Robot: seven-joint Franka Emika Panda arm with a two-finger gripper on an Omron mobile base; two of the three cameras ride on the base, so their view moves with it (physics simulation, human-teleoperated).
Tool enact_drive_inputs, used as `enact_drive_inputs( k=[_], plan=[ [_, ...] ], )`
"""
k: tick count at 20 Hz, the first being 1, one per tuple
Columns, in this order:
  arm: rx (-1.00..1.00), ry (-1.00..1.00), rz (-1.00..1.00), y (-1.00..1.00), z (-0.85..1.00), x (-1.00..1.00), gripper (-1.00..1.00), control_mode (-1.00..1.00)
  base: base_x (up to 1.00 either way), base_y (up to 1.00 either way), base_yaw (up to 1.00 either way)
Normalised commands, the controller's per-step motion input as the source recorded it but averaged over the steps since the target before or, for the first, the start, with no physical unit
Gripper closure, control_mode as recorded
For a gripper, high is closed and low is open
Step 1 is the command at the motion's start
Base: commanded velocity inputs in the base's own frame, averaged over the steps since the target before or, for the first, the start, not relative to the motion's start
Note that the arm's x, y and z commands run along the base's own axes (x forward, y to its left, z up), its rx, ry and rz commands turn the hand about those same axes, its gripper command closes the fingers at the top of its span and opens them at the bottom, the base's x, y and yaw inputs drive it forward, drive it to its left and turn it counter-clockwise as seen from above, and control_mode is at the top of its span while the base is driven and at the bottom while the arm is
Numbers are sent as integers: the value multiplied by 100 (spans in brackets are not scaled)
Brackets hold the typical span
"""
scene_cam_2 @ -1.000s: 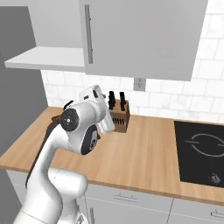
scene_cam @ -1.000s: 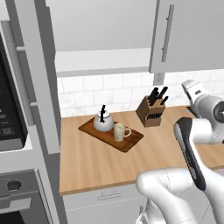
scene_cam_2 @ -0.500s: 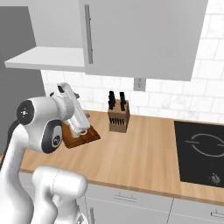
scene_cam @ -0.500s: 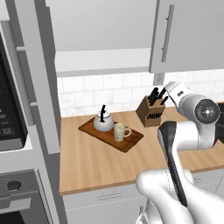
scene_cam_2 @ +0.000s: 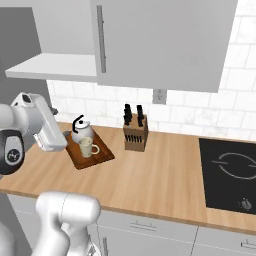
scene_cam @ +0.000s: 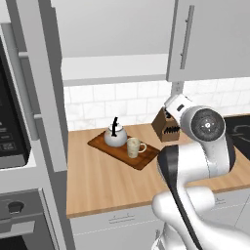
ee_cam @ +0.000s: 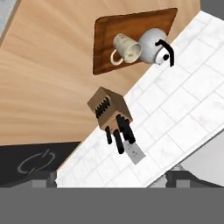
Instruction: Pick the kettle from the counter and place it on the tray. Then pick the mug from the cabinet and place it on the tray. Then close the cabinet doors.
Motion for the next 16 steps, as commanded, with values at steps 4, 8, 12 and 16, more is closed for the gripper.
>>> enact_drive_inputs(
  k=[4, 8, 12, 16],
  plan=[
    [0, -23, 1, 20, -32, -3, -100, -100, 0, 0, 0],
    [0, -16, 0, 6, -30, 0, -100, -100, 0, 0, 0],
    [0, -8, 0, 0, -19, 0, -100, -100, 0, 0, 0],
    [0, -6, 0, 0, -21, 0, -100, -100, 0, 0, 0]
  ],
)
